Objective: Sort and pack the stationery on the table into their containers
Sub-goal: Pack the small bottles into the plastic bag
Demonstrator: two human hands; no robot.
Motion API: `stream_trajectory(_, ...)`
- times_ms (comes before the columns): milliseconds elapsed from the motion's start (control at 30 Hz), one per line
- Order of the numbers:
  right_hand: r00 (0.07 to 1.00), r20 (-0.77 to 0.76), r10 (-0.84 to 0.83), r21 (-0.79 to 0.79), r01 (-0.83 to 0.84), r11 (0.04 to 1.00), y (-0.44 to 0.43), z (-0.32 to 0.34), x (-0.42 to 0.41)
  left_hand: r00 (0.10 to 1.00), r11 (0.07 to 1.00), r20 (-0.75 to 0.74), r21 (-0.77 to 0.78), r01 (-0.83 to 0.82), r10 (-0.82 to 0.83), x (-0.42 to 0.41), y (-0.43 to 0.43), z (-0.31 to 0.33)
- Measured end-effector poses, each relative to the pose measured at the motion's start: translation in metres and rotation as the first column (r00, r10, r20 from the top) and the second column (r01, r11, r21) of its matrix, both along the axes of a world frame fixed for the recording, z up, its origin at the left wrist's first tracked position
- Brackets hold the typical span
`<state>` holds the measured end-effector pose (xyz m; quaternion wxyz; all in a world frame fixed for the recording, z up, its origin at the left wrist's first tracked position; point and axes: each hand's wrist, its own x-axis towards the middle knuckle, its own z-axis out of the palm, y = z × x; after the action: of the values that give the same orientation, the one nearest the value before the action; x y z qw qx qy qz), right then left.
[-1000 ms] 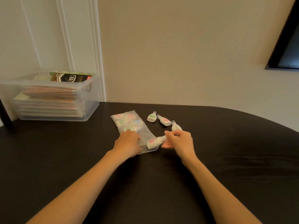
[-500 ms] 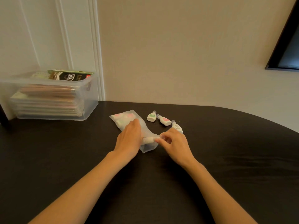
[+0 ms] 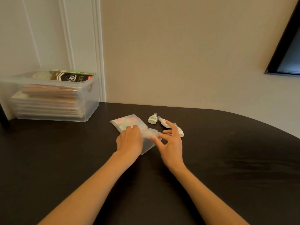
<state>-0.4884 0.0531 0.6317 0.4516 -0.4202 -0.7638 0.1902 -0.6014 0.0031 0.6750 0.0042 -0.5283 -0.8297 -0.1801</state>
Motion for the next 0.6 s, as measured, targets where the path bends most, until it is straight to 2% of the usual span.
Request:
stream_trajectory(200,0.995,-0.095,0.009,-0.026,-0.011,1.0,0.003,0.001,-0.021,0.994,0.982,0.114,0.189,-0.017,-0.005,-0.011,0.001,0.005)
stream_trajectory(300,1.0,0.0,-0.023,-0.034,0.023,0.999,0.009,0.004,-0.037,0.988,0.97,0.153,0.242,-0.006,-0.032,-0.016,0.001,0.011)
stream_trajectory(600,0.994,0.07,-0.084,-0.038,0.086,0.996,0.034,0.014,-0.084,0.976,0.958,0.215,0.286,-0.035,-0.029,-0.044,0.017,0.017)
